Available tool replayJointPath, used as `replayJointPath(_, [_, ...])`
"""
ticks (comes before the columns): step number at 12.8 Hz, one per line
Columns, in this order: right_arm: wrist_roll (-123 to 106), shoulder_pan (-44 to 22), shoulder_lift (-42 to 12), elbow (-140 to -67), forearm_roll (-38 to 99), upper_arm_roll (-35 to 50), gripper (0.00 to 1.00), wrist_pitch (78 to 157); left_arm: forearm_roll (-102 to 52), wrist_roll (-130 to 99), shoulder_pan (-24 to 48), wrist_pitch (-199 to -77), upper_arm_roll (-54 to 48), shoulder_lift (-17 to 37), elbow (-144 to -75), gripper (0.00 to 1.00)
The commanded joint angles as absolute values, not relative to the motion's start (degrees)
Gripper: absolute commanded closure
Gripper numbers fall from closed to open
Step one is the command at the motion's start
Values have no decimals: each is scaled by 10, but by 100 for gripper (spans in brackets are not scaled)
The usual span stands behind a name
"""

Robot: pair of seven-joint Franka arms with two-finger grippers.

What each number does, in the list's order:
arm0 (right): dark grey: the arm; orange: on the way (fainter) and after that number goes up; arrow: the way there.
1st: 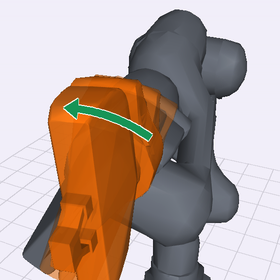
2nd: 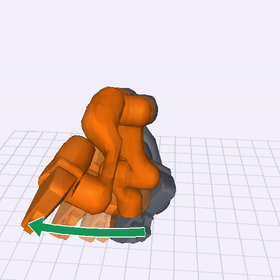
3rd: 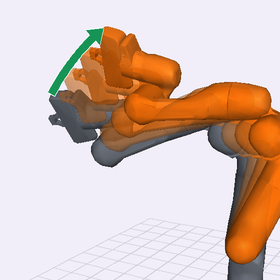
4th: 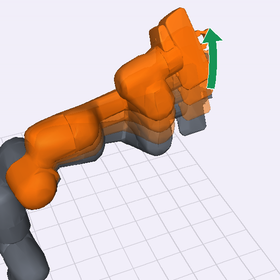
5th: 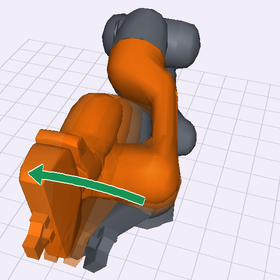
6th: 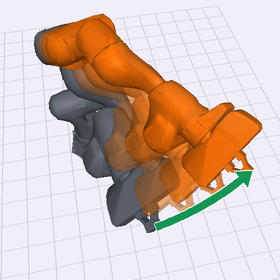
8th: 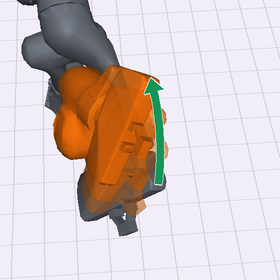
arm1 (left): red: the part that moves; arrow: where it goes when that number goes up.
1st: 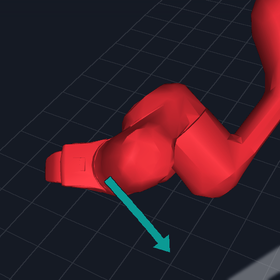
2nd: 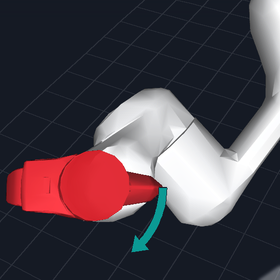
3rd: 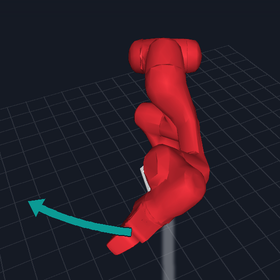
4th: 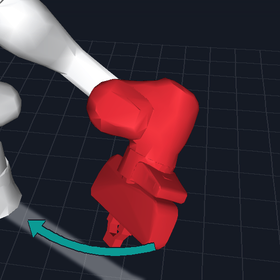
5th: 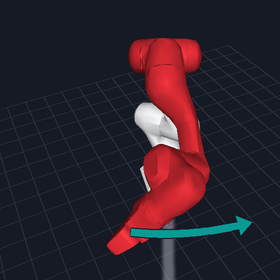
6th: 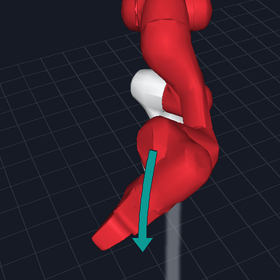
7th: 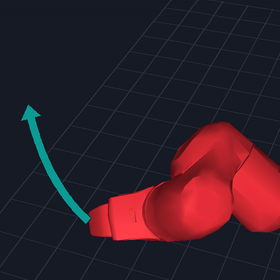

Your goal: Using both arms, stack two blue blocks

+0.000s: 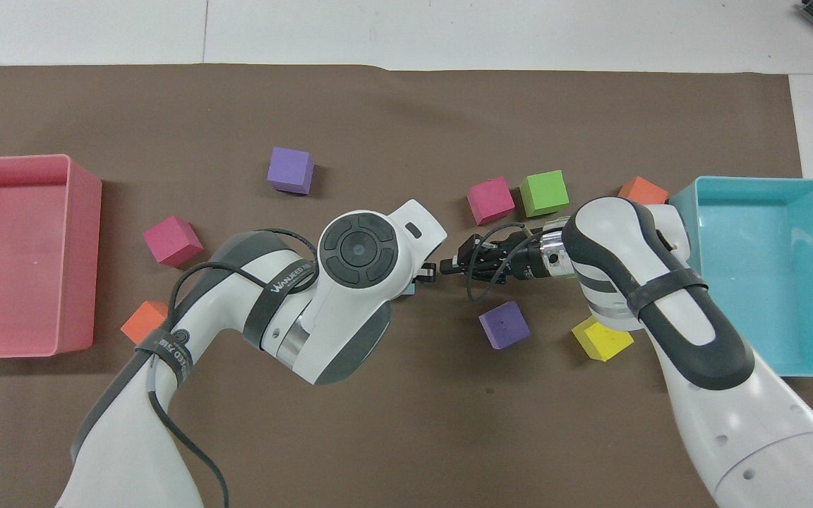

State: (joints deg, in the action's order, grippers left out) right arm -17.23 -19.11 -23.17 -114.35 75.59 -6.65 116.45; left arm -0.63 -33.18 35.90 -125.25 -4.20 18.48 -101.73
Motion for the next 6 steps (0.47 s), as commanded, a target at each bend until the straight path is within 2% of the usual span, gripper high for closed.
replayJointPath(1, [-195,-184,-237,-1147,780,-62,100,1151,-1,-346,371,-1259,-33,190,-1012,89])
replayJointPath(6, [-195,-187,-237,-1150,780,-62,100,1156,-1,-346,371,-1261,-33,192,-1015,88])
